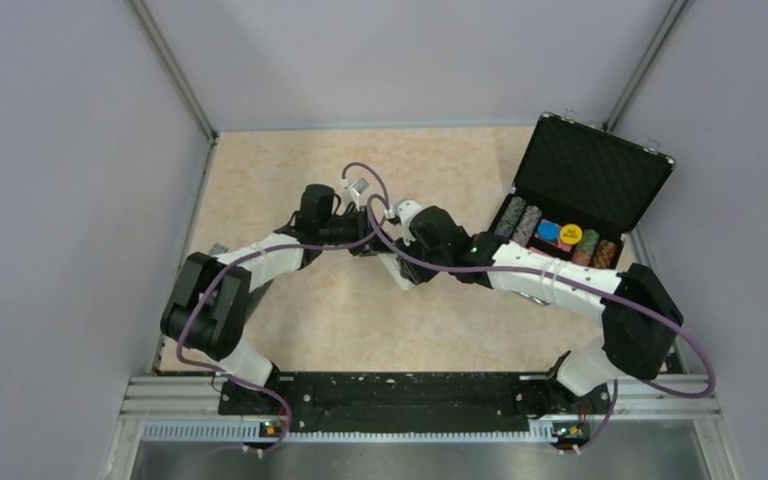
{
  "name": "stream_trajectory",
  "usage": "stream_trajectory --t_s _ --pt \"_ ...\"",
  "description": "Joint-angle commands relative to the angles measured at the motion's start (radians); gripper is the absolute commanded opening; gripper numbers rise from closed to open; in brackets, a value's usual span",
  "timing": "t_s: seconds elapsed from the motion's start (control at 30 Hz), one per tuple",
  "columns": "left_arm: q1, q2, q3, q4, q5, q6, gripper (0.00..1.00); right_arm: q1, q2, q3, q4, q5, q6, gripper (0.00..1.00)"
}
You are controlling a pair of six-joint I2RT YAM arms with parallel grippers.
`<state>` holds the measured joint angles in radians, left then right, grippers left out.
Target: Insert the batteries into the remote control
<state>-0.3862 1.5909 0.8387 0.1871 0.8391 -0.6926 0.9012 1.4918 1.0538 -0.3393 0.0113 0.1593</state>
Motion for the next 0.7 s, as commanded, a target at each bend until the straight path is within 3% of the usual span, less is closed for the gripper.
stream_trajectory --t_s 0.0,0.67 --pt "-0.022 0.004 0.044 -0.011 0.065 0.011 0.00 0.009 -0.033 0.030 0.055 0.027 0.007 0.15" --pt "-0.023 0.005 0.052 -0.044 0.049 0.044 0.00 0.007 -0.004 0.116 -0.046 0.029 0.032 0.17"
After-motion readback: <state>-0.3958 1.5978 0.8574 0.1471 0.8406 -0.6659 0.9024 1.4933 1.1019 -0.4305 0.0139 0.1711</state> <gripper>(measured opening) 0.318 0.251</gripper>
